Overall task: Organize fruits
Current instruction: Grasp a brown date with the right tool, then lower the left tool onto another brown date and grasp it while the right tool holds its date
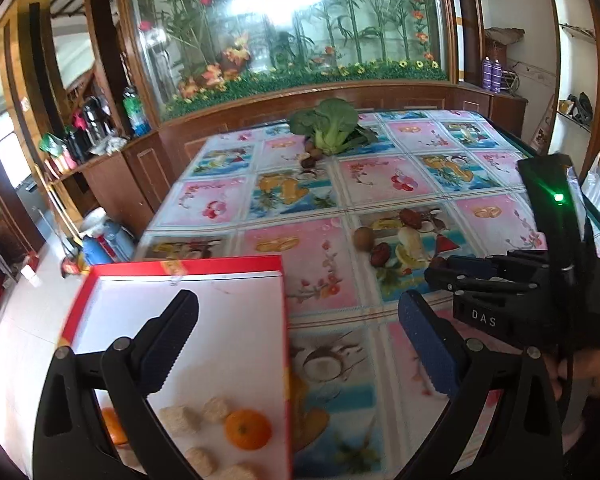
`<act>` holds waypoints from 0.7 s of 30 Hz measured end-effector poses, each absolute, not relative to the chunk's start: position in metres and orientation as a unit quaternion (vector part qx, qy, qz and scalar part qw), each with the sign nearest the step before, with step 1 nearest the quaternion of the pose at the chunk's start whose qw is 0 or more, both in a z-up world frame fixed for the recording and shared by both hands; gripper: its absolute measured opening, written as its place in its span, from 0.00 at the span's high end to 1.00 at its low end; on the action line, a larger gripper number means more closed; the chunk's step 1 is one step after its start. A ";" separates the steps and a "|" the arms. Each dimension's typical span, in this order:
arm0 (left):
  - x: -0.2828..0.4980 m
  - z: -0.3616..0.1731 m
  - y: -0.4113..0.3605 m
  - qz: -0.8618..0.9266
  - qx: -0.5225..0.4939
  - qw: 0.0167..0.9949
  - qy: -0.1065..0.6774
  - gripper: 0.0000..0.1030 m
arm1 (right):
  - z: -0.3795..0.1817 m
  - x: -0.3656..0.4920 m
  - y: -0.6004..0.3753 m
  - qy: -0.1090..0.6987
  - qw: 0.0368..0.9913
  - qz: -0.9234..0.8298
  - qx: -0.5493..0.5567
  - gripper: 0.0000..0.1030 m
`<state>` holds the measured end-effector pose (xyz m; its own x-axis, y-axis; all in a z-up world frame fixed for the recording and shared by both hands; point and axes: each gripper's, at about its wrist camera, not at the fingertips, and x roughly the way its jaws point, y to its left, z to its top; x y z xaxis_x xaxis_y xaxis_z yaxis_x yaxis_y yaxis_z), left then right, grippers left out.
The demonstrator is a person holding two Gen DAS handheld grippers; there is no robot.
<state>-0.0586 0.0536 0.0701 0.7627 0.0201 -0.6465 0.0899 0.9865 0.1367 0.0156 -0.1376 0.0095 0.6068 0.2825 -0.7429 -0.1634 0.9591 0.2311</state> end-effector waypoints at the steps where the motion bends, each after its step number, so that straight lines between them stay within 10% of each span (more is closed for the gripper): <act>1: -0.052 0.067 0.049 -0.025 0.077 0.932 0.353 0.03 | 0.008 0.018 -0.144 0.431 0.893 0.107 0.071 0.75; 9: -0.006 0.036 0.007 -0.060 0.109 0.910 0.396 0.03 | 0.010 0.022 -0.179 0.448 0.885 0.069 0.109 0.75; 21: 0.045 0.001 -0.002 -0.082 0.069 0.882 0.459 0.51 | 0.009 0.025 -0.175 0.452 0.885 0.066 0.095 0.75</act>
